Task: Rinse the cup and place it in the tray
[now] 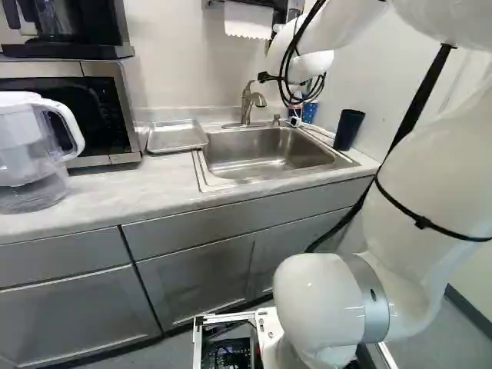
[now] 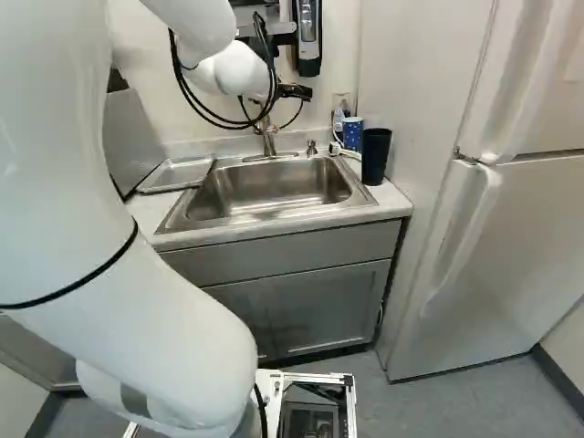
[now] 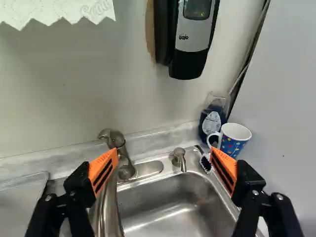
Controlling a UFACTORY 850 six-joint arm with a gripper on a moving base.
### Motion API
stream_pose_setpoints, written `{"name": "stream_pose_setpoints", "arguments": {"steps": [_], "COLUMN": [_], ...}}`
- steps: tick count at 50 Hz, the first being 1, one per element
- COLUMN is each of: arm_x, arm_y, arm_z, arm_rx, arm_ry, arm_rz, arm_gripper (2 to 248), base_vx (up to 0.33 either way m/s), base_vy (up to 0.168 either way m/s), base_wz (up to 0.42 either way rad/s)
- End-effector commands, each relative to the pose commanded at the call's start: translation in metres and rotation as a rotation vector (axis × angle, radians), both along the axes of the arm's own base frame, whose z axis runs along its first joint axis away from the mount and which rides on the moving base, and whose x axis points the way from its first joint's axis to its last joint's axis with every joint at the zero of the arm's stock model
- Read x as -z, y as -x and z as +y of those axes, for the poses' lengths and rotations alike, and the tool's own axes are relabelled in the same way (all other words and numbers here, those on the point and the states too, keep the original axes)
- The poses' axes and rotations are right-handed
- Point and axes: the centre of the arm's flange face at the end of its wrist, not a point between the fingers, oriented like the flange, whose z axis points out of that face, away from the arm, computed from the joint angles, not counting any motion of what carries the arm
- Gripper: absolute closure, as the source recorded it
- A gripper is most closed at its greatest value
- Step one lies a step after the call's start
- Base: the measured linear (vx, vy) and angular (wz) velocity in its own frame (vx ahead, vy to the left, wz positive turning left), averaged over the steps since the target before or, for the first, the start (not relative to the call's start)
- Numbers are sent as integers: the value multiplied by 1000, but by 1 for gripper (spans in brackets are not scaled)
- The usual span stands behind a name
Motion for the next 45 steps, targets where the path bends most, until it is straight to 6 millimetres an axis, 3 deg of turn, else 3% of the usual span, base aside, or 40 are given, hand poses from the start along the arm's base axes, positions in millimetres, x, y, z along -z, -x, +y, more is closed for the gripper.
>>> {"name": "stream_pose_setpoints", "arguments": {"steps": [13, 45], "arm_x": [3, 10], "arm_y": [-21, -46], "arm_z": [7, 19], "arm_rx": [-15, -32], "arm_ry": [-4, -24], "arm_rz": [29, 109], "arm_gripper": [3, 3], "base_vx": [0, 0], "base_vy": [0, 0], "base_wz": [0, 0]}}
